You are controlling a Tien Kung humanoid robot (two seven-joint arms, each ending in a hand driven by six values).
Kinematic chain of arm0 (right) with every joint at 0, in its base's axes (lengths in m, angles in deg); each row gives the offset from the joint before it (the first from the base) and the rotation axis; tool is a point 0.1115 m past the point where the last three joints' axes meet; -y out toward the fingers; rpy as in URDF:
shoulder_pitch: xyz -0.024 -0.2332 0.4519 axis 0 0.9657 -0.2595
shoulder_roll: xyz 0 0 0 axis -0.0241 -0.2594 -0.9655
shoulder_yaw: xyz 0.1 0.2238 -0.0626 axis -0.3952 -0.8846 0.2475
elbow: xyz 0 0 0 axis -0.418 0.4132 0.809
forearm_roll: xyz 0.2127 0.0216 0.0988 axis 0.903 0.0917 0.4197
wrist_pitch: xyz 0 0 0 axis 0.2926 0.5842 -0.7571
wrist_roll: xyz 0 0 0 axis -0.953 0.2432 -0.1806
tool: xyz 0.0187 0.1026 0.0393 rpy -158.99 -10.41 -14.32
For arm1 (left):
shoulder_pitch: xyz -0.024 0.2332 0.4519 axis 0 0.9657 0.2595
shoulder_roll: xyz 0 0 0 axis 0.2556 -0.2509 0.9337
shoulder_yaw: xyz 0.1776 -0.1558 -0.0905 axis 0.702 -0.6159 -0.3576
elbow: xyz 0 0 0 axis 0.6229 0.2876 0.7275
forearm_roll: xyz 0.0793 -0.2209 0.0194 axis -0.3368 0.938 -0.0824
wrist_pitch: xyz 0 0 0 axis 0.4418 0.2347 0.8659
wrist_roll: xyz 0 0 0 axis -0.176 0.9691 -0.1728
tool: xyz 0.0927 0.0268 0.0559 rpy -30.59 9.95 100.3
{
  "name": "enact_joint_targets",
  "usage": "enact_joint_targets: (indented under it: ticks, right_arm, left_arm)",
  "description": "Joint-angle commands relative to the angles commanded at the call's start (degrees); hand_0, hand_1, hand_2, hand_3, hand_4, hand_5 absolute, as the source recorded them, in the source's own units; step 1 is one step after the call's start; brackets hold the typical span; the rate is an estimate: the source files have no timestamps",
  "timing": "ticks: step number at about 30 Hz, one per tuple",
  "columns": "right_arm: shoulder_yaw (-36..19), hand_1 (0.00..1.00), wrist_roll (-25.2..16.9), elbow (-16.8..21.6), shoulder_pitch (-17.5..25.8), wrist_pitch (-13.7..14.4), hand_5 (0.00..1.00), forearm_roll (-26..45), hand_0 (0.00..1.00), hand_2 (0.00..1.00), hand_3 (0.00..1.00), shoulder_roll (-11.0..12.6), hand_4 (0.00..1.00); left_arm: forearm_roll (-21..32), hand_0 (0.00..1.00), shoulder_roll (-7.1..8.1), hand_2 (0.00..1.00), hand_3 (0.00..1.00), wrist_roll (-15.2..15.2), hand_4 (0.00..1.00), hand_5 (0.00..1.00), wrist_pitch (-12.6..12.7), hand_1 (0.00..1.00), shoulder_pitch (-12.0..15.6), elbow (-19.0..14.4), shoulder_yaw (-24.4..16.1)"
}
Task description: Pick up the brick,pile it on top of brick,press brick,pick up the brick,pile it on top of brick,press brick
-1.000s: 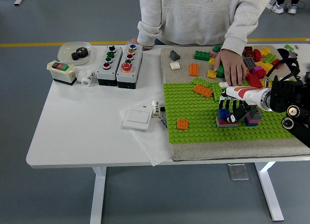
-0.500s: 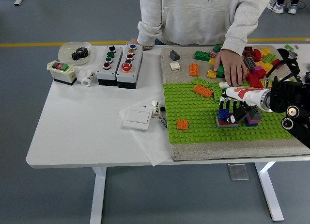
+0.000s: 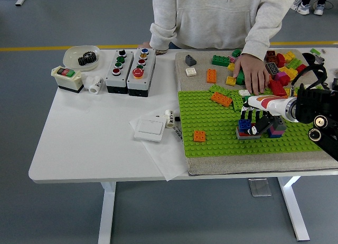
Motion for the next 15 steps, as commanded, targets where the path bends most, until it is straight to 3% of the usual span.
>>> enact_joint_targets:
  ticks: [15]
  right_arm:
    - [-0.3,0.474,-0.6,0.1,-0.1,-0.3,0.181,-0.6,0.423,0.550,0.554,0.1,0.800]
  left_arm:
    - [0.1,0.755,0.04,0.789,0.669,0.0,0.763,0.638,0.0,0.793,-0.1,0.0,0.2]
